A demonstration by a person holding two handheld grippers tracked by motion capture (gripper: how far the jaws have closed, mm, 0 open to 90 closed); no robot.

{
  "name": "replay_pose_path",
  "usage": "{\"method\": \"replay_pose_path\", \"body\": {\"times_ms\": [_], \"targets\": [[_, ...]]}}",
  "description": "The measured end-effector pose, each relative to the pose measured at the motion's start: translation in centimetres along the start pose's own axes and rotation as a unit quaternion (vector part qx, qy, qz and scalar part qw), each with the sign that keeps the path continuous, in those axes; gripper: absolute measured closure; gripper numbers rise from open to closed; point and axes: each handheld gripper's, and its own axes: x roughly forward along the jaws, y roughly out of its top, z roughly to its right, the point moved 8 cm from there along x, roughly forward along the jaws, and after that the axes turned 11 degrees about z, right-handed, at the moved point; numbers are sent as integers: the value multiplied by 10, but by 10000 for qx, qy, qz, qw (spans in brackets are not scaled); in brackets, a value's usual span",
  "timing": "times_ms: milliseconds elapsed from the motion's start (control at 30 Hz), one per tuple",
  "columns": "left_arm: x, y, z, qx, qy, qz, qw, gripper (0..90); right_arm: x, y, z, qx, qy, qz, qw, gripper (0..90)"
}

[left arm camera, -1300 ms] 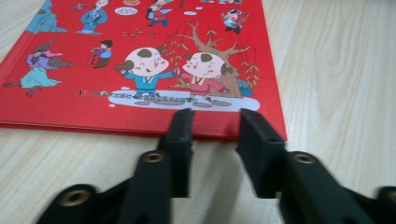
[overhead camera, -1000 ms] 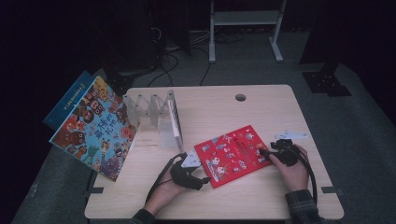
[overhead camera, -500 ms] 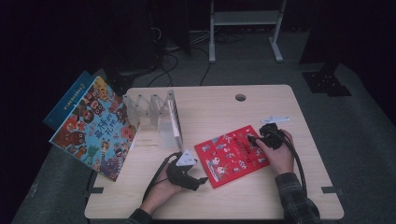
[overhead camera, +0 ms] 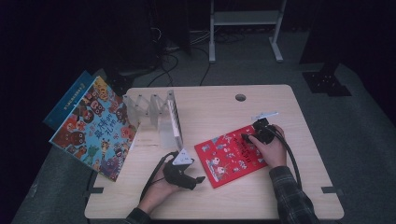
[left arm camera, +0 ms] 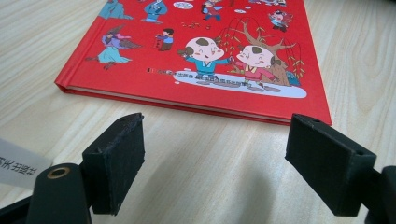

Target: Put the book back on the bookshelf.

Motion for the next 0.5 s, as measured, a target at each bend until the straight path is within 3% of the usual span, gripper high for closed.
{"method": "replay_pose_path", "body": {"times_ms": [67, 233, 500], "targets": [[-1, 0, 0, -5, -3, 7, 10000, 189, 2, 0, 1, -59, -18, -10, 10000, 263], [-1, 0, -1, -1, 2, -1, 10000, 190, 5, -2, 4, 254, 251, -30, 9994, 260], [-4, -1, -3, -2, 47, 0, 10000, 189, 5, -5, 4, 217, 463, 1, 9987, 257]]}}
